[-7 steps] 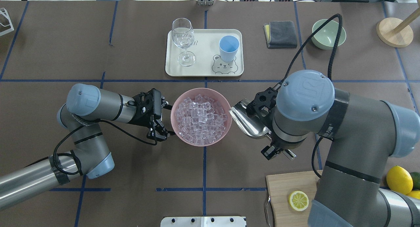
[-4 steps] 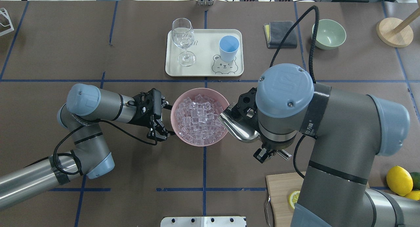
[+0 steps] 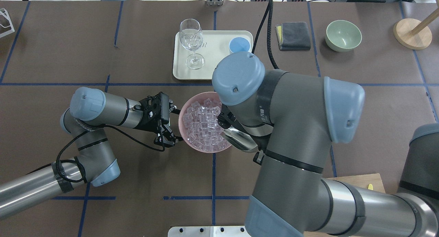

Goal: Put ice in cup with scoop
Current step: 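Lift the scoop with the right gripper and carry it to the bowl, then dig the scoop into the ice cubes while the left gripper steadies the bowl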

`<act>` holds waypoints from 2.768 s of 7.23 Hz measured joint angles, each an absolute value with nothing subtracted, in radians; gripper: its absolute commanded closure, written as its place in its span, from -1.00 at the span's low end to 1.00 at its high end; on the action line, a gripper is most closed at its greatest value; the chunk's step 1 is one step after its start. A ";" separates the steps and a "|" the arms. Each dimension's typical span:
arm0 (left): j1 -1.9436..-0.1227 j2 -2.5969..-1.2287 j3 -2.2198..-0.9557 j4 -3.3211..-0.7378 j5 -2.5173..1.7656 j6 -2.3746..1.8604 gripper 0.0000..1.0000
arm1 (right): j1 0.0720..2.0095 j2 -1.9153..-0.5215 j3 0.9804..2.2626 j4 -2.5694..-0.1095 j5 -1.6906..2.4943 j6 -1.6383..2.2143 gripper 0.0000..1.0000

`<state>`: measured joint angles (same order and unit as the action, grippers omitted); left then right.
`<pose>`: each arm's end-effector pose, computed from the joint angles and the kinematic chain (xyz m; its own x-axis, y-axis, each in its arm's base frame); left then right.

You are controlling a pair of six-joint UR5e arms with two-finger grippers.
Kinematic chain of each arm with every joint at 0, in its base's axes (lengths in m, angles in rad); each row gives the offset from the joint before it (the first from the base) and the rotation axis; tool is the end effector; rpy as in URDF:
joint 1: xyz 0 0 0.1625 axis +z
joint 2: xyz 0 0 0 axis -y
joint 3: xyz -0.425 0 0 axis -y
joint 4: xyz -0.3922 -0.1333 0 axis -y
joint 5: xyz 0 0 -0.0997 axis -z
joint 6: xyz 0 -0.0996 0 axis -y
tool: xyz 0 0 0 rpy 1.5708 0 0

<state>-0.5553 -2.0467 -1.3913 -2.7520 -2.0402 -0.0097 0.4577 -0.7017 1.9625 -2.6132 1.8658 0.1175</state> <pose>0.5207 -0.4269 0.3347 0.0882 0.9948 -0.0517 -0.0782 0.0587 0.9952 -0.4582 -0.3420 0.1348 0.4664 -0.8295 0.3073 0.8268 0.5323 0.1819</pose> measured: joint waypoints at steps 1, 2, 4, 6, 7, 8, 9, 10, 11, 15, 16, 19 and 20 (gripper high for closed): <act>-0.555 -2.047 -1.391 -2.752 -2.040 -0.010 -1.00 | 0.458 -0.663 1.919 -2.651 1.867 0.106 1.00; -0.555 -2.047 -1.391 -2.752 -2.040 -0.010 -1.00 | 0.458 -0.635 1.886 -2.674 1.869 0.100 1.00; -0.555 -2.047 -1.391 -2.751 -2.041 -0.010 -1.00 | 0.459 -0.585 1.805 -2.687 1.870 0.096 1.00; -0.554 -2.047 -1.391 -2.751 -2.040 -0.009 -1.00 | 0.459 -0.544 1.724 -2.689 1.870 0.095 1.00; -0.555 -2.047 -1.391 -2.750 -2.040 -0.010 -1.00 | 0.459 -0.533 1.698 -2.688 1.870 0.095 1.00; -0.555 -2.048 -1.391 -2.750 -2.040 -0.010 -1.00 | 0.459 -0.518 1.666 -2.687 1.868 0.095 1.00; -0.555 -2.048 -1.391 -2.750 -2.040 -0.010 -1.00 | 0.459 -0.503 1.634 -2.686 1.866 0.096 1.00; -0.555 -2.048 -1.391 -2.750 -2.040 -0.010 -1.00 | 0.459 -0.493 1.606 -2.681 1.865 0.096 1.00; -0.554 -2.048 -1.391 -2.750 -2.040 -0.010 -1.00 | 0.459 -0.488 1.584 -2.668 1.865 0.097 1.00; -0.553 -2.047 -1.390 -2.750 -2.040 -0.009 -1.00 | 0.456 -0.494 1.536 -2.570 1.863 0.113 1.00; -0.552 -2.047 -1.390 -2.750 -2.040 -0.010 -1.00 | 0.454 -0.507 1.534 -2.532 1.863 0.120 1.00; -0.552 -2.046 -1.390 -2.750 -2.040 -0.009 -1.00 | 0.446 -0.556 1.535 -2.416 1.860 0.155 1.00; -0.552 -2.046 -1.390 -2.749 -2.040 -0.009 -1.00 | 0.442 -0.572 1.536 -2.378 1.860 0.173 1.00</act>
<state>-0.5524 -2.0458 -1.3895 -2.7494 -2.0398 -0.0093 0.4423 -0.5722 1.5357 -2.3776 1.8597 0.1733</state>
